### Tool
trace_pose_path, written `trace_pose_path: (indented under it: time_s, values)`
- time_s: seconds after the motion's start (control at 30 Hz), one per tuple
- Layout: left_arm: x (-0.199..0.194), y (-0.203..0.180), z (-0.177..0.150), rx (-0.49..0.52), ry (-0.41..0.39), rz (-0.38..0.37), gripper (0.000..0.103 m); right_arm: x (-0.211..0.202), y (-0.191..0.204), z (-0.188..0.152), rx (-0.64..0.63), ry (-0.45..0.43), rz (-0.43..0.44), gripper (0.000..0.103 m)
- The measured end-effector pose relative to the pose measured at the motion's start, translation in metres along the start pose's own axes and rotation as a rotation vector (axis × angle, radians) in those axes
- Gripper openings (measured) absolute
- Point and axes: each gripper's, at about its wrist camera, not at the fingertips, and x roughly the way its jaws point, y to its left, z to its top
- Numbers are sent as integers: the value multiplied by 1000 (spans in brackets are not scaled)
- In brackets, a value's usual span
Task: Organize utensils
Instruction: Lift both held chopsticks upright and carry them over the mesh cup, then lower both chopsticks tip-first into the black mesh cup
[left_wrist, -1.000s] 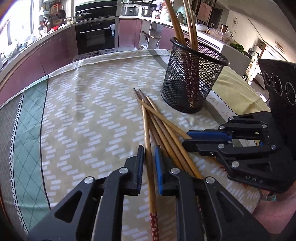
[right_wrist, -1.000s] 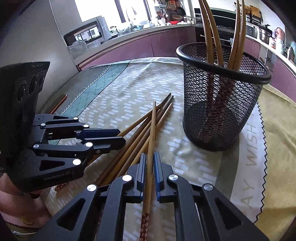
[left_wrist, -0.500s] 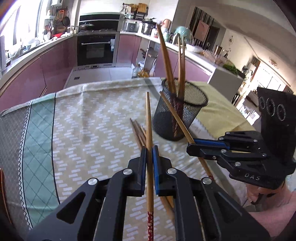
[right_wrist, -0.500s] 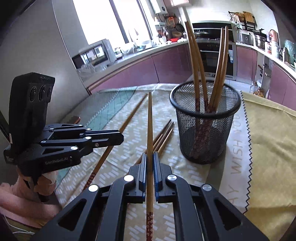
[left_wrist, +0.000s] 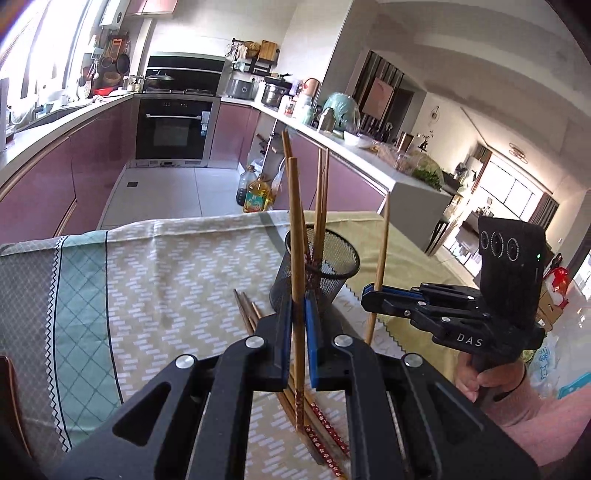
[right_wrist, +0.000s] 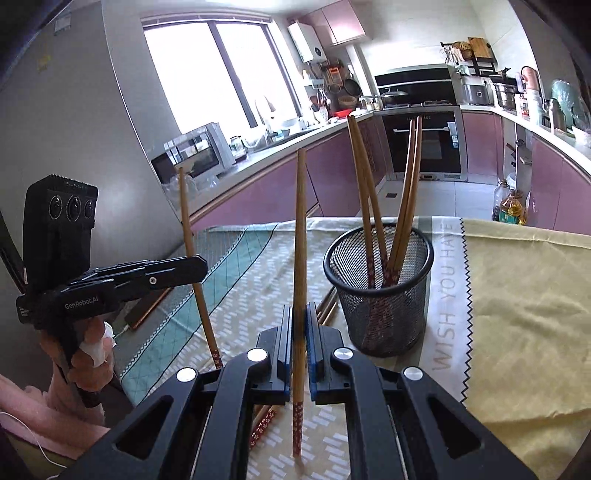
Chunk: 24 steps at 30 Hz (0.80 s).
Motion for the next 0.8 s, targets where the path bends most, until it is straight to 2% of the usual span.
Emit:
trace_pose_path:
  time_s: [0.47, 0.8]
  values:
    - [-9, -6, 29, -13, -85, -30, 7, -26, -5, 32, -24, -100, -21, 6]
    - [-12, -17, 61, 6, -142, -39, 7, -47, -9, 63, -49, -176, -37, 6]
